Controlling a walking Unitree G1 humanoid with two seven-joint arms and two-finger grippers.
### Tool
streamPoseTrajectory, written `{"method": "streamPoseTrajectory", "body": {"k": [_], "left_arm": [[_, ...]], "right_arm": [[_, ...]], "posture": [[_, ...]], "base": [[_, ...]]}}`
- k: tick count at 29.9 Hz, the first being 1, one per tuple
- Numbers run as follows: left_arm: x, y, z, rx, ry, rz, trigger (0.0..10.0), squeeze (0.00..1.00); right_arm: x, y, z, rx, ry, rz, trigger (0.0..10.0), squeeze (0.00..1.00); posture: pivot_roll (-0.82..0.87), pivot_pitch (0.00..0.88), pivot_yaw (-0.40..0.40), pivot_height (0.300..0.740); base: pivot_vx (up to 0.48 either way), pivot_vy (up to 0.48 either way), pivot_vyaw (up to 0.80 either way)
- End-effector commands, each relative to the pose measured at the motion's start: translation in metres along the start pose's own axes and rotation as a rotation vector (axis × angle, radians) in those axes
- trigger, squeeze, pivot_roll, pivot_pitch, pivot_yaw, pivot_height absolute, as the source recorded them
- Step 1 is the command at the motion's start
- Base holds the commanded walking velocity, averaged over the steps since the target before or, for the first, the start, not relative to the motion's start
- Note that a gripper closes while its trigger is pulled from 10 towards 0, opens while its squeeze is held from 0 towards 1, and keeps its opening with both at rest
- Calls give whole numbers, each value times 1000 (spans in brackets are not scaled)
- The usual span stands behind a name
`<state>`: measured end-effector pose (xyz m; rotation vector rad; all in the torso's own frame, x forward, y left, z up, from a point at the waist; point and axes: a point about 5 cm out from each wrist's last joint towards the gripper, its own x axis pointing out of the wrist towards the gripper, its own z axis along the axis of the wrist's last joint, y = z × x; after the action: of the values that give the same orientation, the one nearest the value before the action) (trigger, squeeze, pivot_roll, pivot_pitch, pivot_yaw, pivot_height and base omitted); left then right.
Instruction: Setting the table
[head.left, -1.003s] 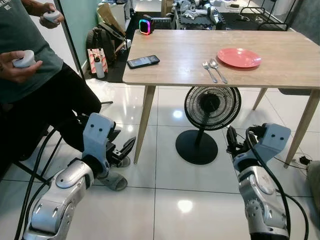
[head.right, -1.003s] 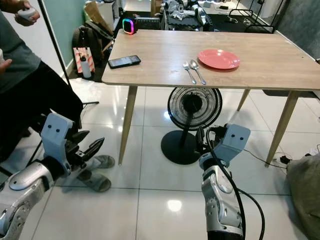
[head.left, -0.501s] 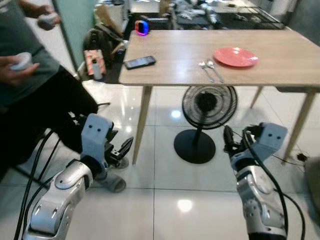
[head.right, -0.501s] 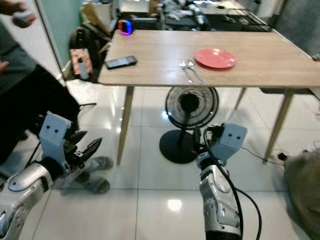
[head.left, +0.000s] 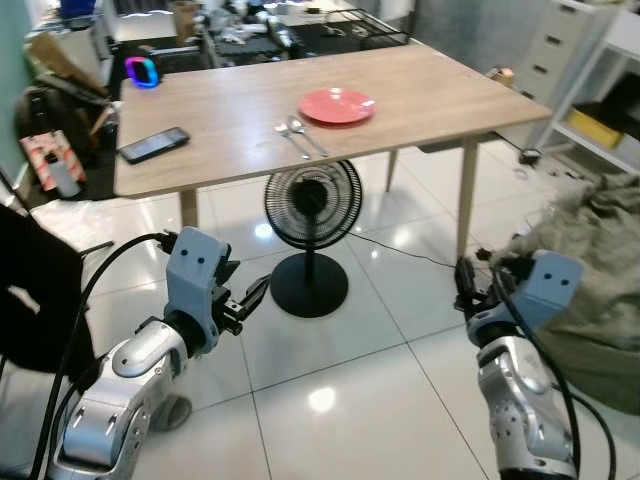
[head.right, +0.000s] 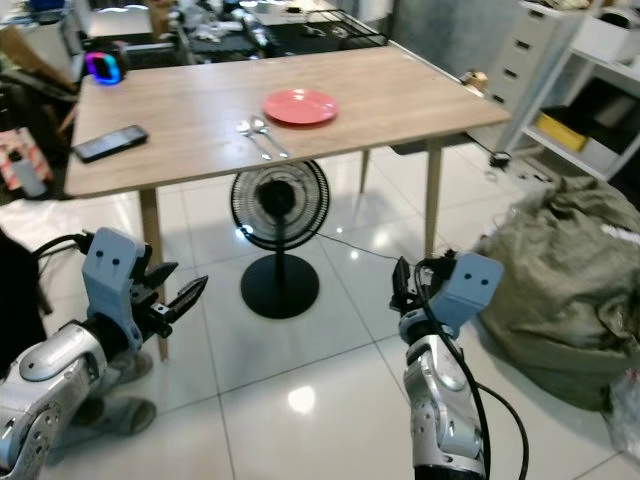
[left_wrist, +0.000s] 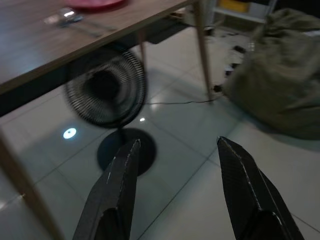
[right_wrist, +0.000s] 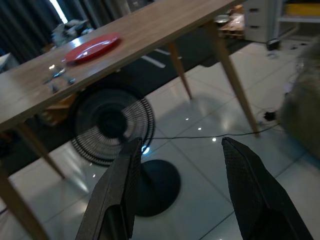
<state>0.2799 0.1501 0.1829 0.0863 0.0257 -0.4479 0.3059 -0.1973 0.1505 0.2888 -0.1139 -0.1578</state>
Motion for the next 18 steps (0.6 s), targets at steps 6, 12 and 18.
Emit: {"method": "streamPoseTrajectory", "body": {"k": [6, 12, 18], "left_arm": [[0, 0, -5, -4, 18, -2, 10000, 0], [0, 0, -5, -3, 19, -3, 10000, 0], [-1, 1, -9, -4, 29, 3, 10000, 0]], "right_arm": [[-1, -2, -2, -2, 8, -10, 10000, 0], [-1, -2, -3, -4, 9, -12, 10000, 0], [-2, -2, -4, -14, 14, -9, 10000, 0]], "posture": [[-1, 18, 76, 740], [-1, 17, 78, 740], [0, 18, 75, 740]], "base": [[0, 0, -800], [0, 0, -800], [0, 0, -800]]}}
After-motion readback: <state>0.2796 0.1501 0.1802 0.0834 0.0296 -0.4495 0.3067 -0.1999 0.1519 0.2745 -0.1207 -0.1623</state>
